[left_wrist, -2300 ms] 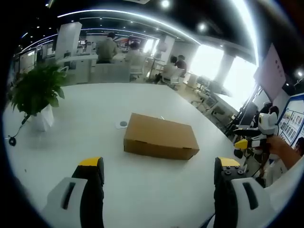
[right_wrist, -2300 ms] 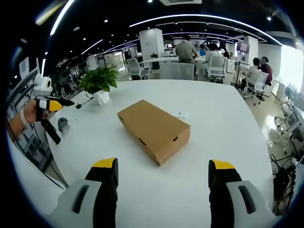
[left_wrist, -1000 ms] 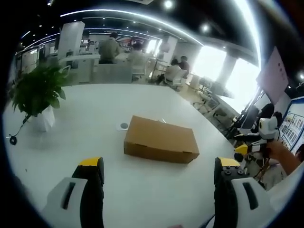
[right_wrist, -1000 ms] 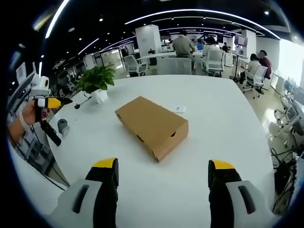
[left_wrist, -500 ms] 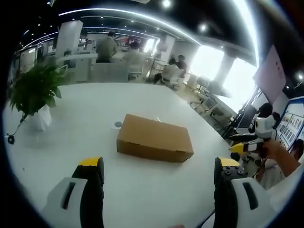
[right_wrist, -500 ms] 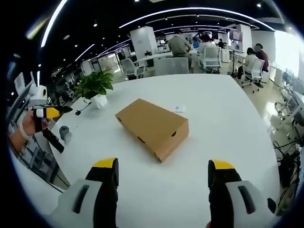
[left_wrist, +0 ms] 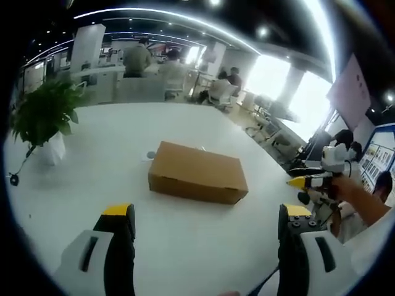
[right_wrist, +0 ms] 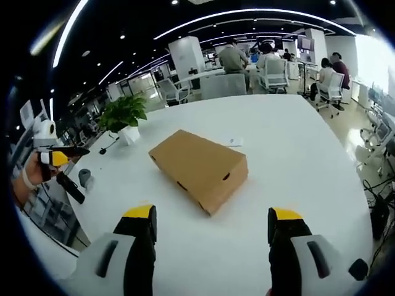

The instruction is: Operate the shoe box by opening the lid, removing the specified soft item, and placing it in the target area until the item is outside and the box remains undamaged.

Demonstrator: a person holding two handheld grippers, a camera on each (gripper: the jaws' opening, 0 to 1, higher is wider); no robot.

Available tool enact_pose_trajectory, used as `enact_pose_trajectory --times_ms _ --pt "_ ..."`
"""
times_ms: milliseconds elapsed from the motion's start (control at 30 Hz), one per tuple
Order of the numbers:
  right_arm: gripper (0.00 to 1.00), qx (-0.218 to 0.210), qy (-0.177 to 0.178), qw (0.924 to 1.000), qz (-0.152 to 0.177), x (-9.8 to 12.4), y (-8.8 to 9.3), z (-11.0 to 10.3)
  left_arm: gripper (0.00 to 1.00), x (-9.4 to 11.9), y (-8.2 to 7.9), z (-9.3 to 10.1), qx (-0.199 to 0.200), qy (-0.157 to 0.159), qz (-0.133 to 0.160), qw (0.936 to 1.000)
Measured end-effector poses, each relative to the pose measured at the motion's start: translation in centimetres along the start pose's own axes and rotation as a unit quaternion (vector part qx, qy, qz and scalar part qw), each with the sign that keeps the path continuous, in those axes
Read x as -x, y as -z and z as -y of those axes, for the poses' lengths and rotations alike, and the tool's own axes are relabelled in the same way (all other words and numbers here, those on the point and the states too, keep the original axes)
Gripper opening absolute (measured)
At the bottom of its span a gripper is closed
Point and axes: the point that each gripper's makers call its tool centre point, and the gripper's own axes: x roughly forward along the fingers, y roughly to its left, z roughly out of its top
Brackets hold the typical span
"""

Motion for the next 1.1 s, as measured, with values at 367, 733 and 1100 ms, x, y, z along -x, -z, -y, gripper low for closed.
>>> enact_pose_trajectory --times_ms 367,733,1100 --pt "0.72 -0.053 -0.023 0.9983 -0.004 -4.1 0.9 0.6 0.99 0.3 0.5 0.2 -0.008 -0.002 -0.019 0.9998" --pt "0.71 -0.072 -0.02 0.9972 -0.002 -5.6 -0.3 1.5 0.99 -0.2 -0.3 0.8 -0.007 0.003 -0.011 0.9999" --pt "0.68 -0.085 -0.022 0.9962 -0.005 -6.2 0.1 1.4 0.99 -0.3 0.3 0.1 -0.009 -0.004 -0.023 0.9997"
